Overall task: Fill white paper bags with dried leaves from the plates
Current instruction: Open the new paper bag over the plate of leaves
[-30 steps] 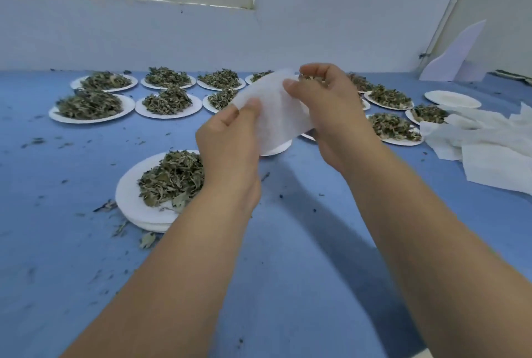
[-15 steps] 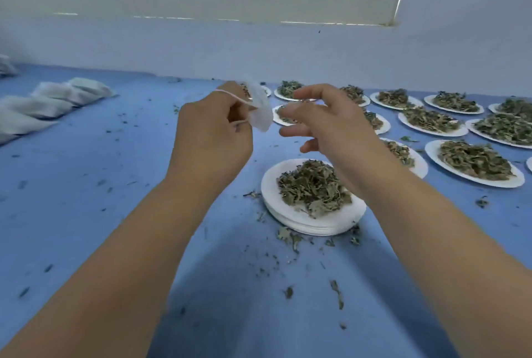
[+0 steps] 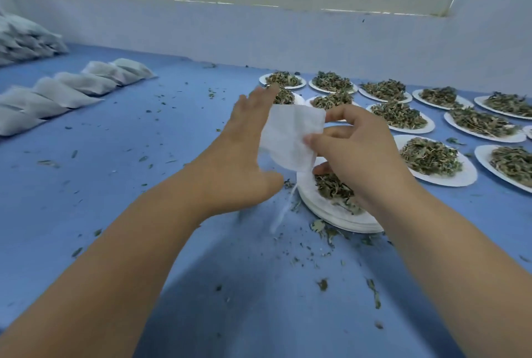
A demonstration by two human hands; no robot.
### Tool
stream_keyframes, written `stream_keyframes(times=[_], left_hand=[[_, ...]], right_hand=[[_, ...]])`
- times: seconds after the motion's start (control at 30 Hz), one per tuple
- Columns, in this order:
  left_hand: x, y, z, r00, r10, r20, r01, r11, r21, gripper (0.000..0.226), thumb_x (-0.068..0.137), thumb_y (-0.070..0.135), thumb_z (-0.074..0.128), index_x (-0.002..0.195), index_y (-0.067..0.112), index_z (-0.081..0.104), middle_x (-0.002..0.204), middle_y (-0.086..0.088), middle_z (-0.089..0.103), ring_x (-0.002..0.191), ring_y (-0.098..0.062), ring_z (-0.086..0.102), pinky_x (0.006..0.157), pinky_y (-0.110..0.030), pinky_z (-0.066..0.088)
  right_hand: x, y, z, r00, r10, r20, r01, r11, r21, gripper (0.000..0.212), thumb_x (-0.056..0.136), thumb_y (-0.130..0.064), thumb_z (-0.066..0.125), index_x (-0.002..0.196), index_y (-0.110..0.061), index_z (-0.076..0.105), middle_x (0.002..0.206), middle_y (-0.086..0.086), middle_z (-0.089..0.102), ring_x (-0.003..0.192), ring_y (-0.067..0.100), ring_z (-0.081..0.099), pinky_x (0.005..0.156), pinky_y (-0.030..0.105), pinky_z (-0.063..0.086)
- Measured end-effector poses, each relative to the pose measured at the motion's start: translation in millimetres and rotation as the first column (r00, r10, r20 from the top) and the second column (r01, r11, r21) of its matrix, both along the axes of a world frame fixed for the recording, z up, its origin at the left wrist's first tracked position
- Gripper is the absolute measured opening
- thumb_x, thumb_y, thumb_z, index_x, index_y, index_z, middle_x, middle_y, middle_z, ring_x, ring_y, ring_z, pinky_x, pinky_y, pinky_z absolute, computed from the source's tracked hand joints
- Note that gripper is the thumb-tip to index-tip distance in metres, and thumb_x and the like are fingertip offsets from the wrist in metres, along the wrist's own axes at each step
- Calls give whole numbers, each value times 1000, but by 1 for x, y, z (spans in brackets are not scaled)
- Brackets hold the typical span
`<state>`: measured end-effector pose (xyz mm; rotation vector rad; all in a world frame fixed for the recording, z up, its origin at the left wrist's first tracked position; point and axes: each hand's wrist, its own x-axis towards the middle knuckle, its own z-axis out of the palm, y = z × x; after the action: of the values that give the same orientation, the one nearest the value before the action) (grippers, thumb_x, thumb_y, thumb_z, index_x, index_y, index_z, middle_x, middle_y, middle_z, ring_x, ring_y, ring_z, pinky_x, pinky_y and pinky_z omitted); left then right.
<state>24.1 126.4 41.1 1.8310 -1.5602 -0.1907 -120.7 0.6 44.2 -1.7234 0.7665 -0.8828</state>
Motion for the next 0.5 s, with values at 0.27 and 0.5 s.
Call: stream_keyframes(times=[0.27,0.5], left_hand=[[-18,-20,28,934,-203,293,185,979,91,147,50,73,83,143,54,-30,163,18,-22,149,-11,-27,120,-52,-12],[9,-40,7,951,-85,298,127,984,-124,121,78,21,73,154,42,-18,165,8,17,152,-6,13,123,-54,-1]], right_hand=[[13,5,13,996,10,-86,-31,968,-250,18,76,-10,65,91,-20,68,65,4,72,58,25,69,56,37,57],[20,9,14,997,-32,-72,18,981,-195,18,81,-14,79,91,-18,64,68,-1,75,46,6,58,45,18,42]])
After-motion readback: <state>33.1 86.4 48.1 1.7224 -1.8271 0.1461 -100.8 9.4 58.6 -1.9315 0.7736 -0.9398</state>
